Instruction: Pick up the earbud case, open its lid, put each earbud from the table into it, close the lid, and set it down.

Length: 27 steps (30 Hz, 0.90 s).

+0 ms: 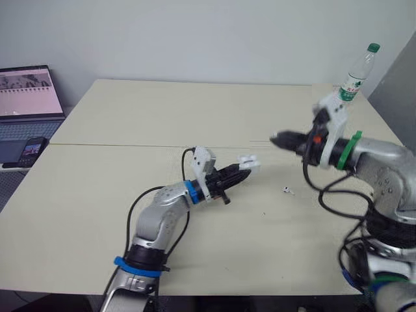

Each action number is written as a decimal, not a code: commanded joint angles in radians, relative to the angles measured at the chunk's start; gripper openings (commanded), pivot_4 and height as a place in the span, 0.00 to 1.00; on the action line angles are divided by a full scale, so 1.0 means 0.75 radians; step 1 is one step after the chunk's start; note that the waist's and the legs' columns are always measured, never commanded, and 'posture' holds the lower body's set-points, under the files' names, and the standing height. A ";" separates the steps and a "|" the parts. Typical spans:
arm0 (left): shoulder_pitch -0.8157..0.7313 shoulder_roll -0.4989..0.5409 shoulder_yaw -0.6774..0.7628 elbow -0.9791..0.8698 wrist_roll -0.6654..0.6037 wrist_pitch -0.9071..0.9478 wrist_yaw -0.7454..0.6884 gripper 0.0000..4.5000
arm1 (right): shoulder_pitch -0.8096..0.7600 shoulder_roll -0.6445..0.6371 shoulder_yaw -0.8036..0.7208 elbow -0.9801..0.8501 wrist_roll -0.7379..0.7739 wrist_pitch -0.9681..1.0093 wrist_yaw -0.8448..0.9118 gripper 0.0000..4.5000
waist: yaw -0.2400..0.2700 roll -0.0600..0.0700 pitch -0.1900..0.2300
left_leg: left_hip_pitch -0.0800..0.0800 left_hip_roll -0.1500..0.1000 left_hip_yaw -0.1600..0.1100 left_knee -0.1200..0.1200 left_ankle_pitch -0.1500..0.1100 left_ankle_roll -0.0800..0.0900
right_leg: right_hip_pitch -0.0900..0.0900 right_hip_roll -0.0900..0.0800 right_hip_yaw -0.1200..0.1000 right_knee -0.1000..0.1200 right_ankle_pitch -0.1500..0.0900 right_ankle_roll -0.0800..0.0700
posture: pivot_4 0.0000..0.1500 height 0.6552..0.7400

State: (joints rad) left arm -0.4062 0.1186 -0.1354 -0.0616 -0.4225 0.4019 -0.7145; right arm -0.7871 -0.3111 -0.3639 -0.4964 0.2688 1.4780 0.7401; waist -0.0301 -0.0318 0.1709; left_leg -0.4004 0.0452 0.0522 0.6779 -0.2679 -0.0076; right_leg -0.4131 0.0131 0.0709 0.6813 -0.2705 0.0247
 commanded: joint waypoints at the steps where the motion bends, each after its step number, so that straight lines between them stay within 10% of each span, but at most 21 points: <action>1: -0.049 -0.077 -0.015 0.032 0.097 -0.137 0.126 0.17 | -0.069 0.200 -0.165 -0.078 0.019 0.143 -0.161 0.09 | 0.000 0.001 -0.001 | 0.000 0.001 0.000 -0.001 0.000 0.000 | 0.000 -0.001 0.000 0.000 0.000 -0.001 | 1.00 0.95; 9: -0.126 -0.243 -0.057 0.145 0.239 -0.329 0.297 0.17 | -0.131 0.627 -0.391 -0.142 0.046 0.182 -0.446 0.09 | -0.001 0.001 -0.001 | -0.002 -0.001 0.000 -0.002 0.000 0.000 | -0.003 0.000 -0.001 0.000 0.001 -0.001 | 1.00 0.95; 27: -0.139 -0.271 -0.064 0.197 0.275 -0.473 0.316 0.17 | 0.015 0.658 -0.285 -0.162 0.324 0.182 -0.654 0.09 | -0.005 0.001 -0.001 | -0.004 -0.001 0.000 -0.002 0.000 0.000 | -0.003 0.002 -0.001 -0.002 0.001 0.000 | 1.00 0.95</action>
State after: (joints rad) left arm -0.5047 -0.0765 -0.1710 0.1182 -0.2158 0.0741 -0.4702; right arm -0.7931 0.1314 -0.5944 -0.5884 0.4754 1.6069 0.2561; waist -0.0338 -0.0309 0.1704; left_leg -0.4032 0.0443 0.0520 0.6762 -0.2680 -0.0075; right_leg -0.4157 0.0143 0.0701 0.6801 -0.2698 0.0246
